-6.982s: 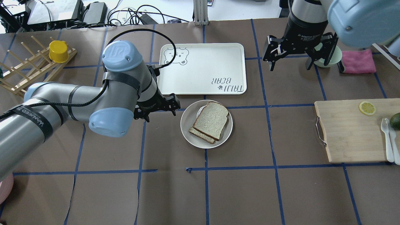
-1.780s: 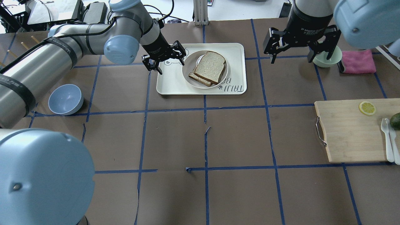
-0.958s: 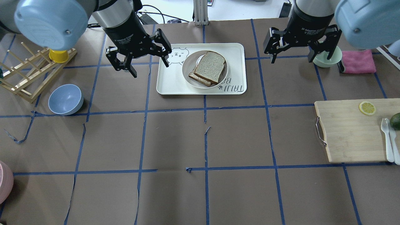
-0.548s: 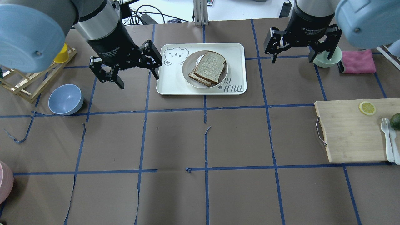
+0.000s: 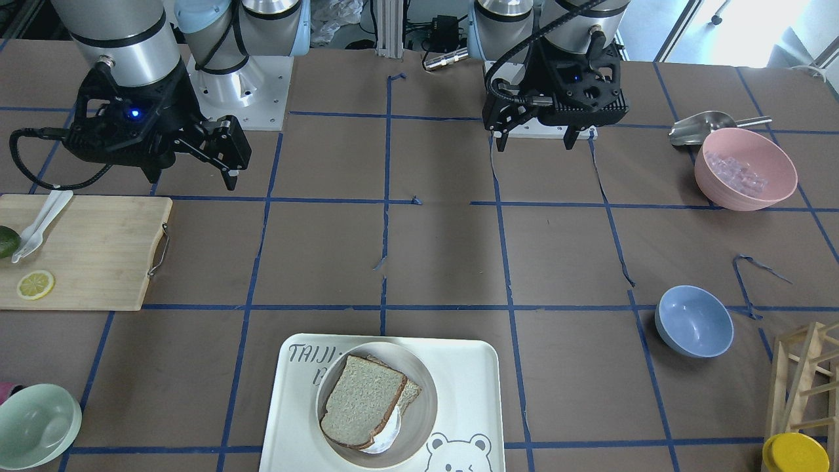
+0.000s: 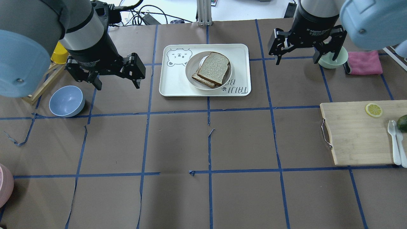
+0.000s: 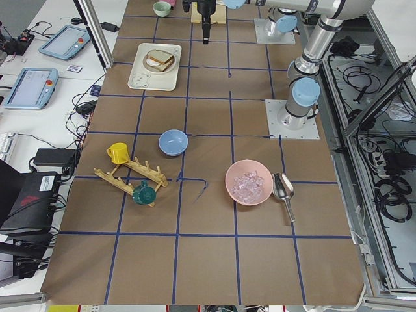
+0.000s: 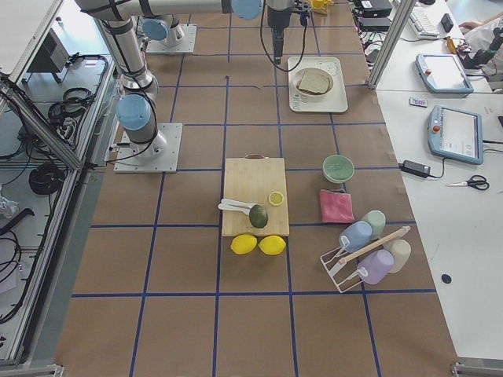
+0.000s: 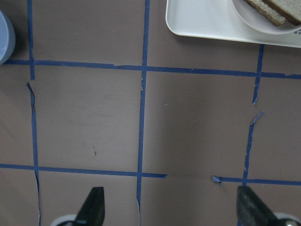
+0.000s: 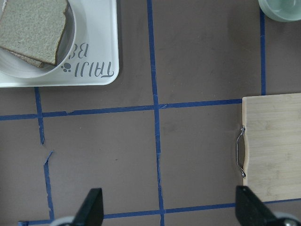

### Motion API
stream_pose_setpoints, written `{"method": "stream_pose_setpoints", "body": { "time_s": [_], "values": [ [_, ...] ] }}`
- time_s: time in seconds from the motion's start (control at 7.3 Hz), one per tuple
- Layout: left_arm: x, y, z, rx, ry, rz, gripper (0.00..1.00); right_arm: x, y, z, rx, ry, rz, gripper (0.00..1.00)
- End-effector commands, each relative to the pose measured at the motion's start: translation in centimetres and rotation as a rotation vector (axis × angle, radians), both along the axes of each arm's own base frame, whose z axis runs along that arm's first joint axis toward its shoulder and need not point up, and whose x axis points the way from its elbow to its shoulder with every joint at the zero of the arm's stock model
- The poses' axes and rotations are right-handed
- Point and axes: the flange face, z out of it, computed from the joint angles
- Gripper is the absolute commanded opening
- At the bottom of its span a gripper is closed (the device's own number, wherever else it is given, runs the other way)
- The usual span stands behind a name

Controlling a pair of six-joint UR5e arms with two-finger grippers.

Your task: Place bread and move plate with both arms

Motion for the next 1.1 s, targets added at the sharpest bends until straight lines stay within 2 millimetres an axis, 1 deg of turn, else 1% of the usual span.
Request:
{"method": "stream_pose_setpoints", "body": {
  "time_s": [0.0,0.14,0.41,0.96],
  "values": [
    [0.37,-1.03,0.35,-0.056,-0.001,-0.006,1.0,0.16,0.12,-0.09,0.004,-0.001,0.003,1.0],
    [0.35,-1.09,0.27,-0.054,0.0,-0.005,1.0,0.17,0.11,-0.02,0.002,-0.002,0.003,1.0],
    [0.46,-0.98,0.84,-0.063,-0.002,-0.003,1.0,0.24,0.64,0.19,0.007,-0.004,0.007,1.0],
    [0.56,-0.57,1.04,-0.066,0.0,-0.002,1.0,0.05,0.41,0.32,-0.005,0.001,0.006,1.0]
  ]
}}
